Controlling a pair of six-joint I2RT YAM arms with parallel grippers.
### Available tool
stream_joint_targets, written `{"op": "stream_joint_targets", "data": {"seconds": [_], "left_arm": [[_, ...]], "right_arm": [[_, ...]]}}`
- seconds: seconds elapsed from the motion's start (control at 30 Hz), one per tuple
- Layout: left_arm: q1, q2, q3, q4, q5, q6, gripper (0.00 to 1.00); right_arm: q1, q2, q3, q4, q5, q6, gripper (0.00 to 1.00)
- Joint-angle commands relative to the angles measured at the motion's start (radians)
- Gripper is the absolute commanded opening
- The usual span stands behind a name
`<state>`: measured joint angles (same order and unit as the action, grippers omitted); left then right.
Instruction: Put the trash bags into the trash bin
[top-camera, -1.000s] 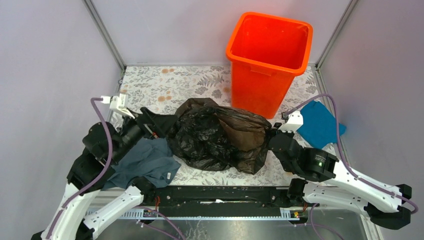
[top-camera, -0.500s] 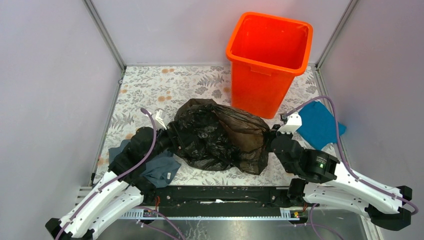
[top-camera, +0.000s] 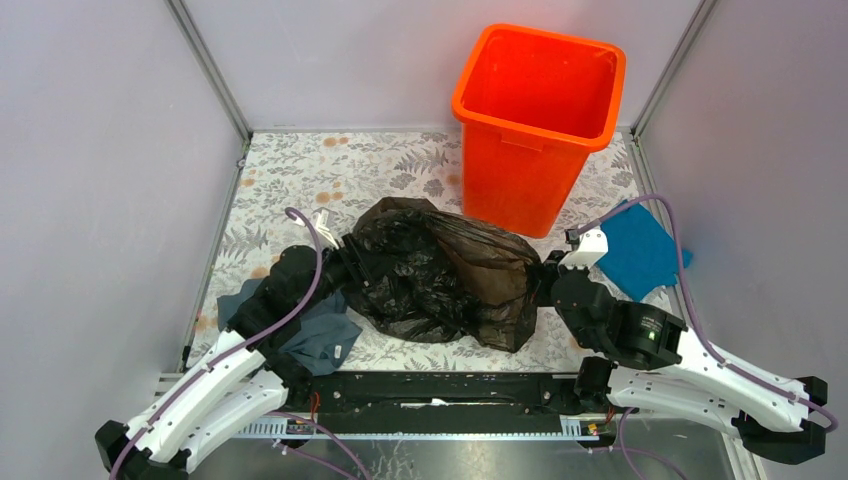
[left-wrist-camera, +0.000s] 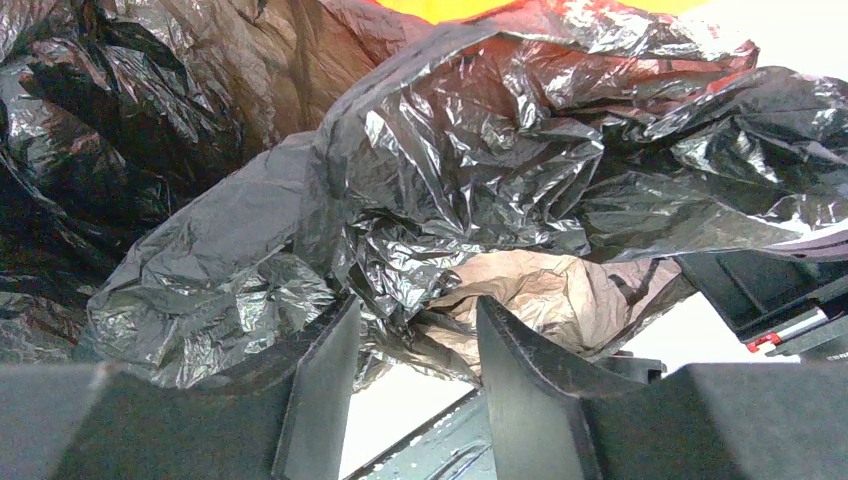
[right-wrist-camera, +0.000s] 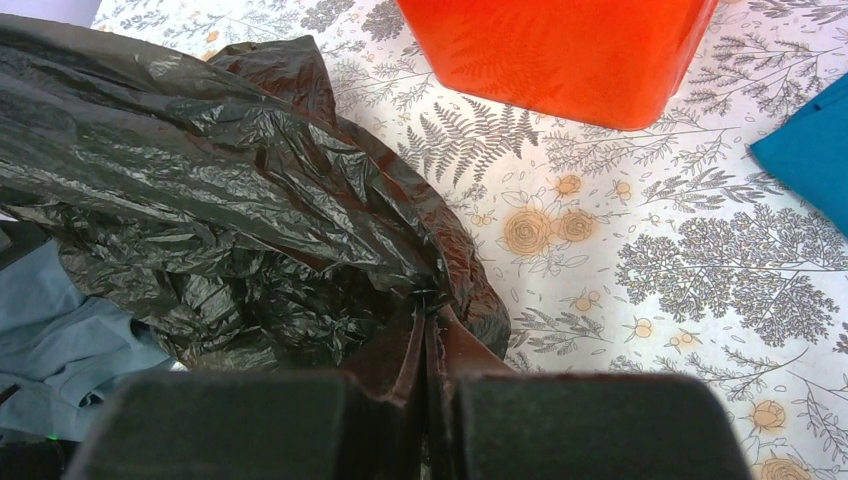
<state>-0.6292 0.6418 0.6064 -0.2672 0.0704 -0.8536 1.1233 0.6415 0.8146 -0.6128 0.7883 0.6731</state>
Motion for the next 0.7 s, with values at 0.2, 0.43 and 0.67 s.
{"op": "stream_joint_targets", "data": {"seconds": [0.2,0.43,0.67], "left_arm": [[0.002,-0.087,-0.002,-0.083,-0.121,0.038,0.69],[0.002,-0.008,0.018,0.005,-0.14,0.061,0.7],[0.002,0.083,0.006,0.13,-0.115,0.051,0.56]], "right_arm": [[0.003,0.001,-0.024,0.069,-0.013,-0.02,0.0],[0.003,0.018,-0.008,0.089,-0.024,-0.048,0.0],[0.003,0.015,-0.015,0.094,-0.031,-0.05,0.0]]}}
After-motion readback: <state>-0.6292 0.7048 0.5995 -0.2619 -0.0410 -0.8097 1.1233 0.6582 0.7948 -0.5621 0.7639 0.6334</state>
